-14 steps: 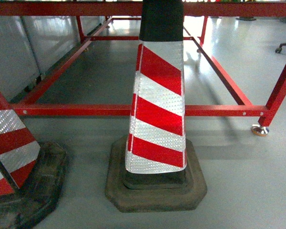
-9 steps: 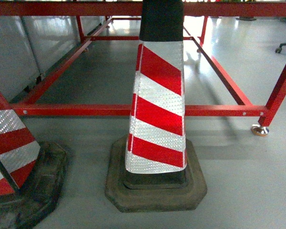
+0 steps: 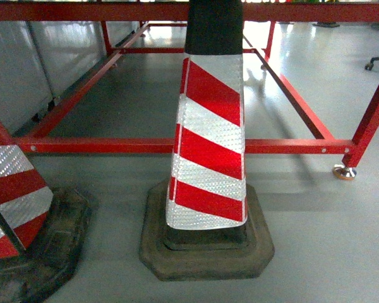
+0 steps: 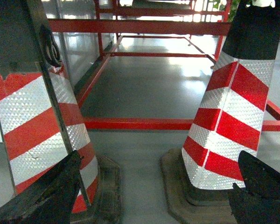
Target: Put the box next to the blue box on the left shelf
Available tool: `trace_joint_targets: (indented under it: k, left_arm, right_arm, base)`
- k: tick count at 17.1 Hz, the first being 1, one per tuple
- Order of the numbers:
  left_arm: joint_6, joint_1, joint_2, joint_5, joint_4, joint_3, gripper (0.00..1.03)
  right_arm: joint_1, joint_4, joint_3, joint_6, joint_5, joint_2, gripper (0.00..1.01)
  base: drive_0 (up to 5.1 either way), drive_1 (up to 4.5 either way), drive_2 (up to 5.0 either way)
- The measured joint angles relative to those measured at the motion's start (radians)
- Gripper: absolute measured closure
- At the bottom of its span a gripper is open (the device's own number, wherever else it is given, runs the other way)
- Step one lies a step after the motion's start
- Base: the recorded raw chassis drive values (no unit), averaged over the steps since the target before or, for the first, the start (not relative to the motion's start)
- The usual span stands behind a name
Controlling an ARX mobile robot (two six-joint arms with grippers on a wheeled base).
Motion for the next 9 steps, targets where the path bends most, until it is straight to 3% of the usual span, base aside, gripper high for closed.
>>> trace_joint_targets:
  k: [9]
  left_arm:
    - [-0.002,0.000,0.000,0.000,-0.003,0.000,0.05]
  right_arm:
    - [0.000,0.000,0.000,0.000,0.001,0.000,0.03]
  base:
    - [0.0,0.00,0.0]
